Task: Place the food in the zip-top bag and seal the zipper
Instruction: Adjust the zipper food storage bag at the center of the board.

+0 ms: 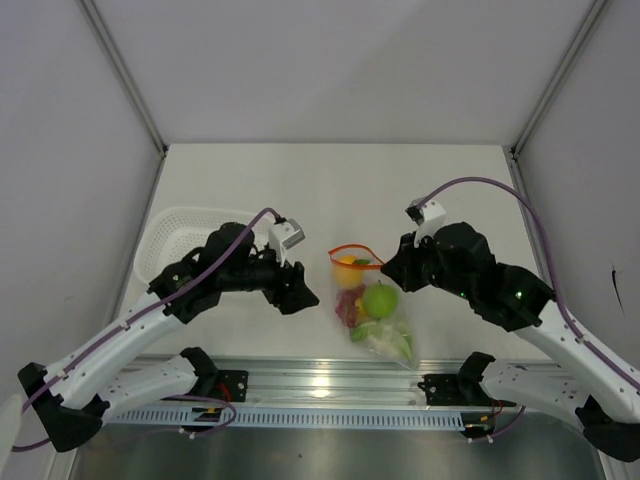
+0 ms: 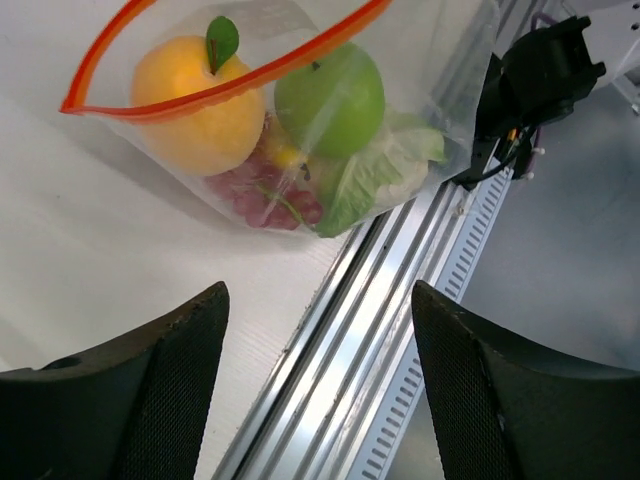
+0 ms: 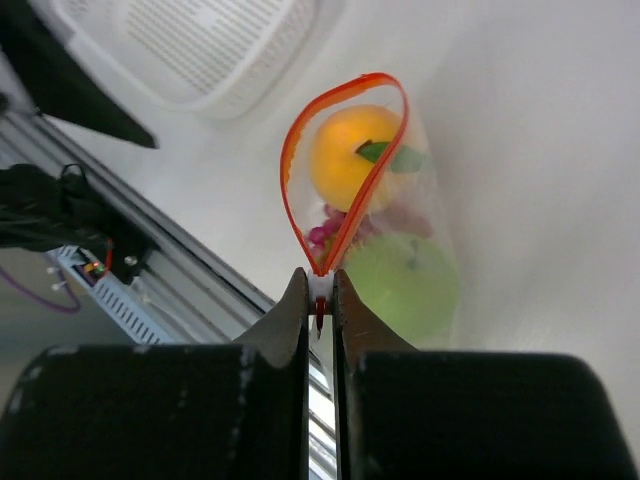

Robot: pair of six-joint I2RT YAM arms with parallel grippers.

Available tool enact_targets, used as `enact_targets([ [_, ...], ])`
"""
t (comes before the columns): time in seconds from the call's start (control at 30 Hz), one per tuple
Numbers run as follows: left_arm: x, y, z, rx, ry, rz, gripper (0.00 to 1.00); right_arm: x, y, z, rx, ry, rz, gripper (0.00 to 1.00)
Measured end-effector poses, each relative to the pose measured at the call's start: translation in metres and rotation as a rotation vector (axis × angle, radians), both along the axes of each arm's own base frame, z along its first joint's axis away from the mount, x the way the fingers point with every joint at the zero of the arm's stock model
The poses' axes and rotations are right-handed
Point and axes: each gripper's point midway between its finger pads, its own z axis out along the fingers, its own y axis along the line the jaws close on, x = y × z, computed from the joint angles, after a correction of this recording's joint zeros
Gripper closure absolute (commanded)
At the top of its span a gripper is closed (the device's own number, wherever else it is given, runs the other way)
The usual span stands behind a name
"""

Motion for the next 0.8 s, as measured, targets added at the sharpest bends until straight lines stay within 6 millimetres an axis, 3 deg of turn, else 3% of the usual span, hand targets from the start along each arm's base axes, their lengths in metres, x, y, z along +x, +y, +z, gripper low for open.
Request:
enact_targets([
  [0.2,0.019,-0.007,-0.008,-0.054,0.012,0.065,0.25,-0.019,0.011,0.027,0.085,-0.071,0.149,1.00],
  [0.4,0.039,0.004,-0.032,-0.167,0.090,0.150,0.29,-0.026,0.018,0.040,0.111,-0.113,0.231,1.00],
  [0.57,0.030,-0.001,-0.036,-0.305,0.110,0.070,0.25,-0.035,0.020,0.062,0.152,-0.142,0.283,1.00],
  [0.8,0.021,0.000,-0.015,-0.388,-0.010,0.015,0.22,-0.050,0.020,0.116,0.247,-0.217,0.349,1.00],
])
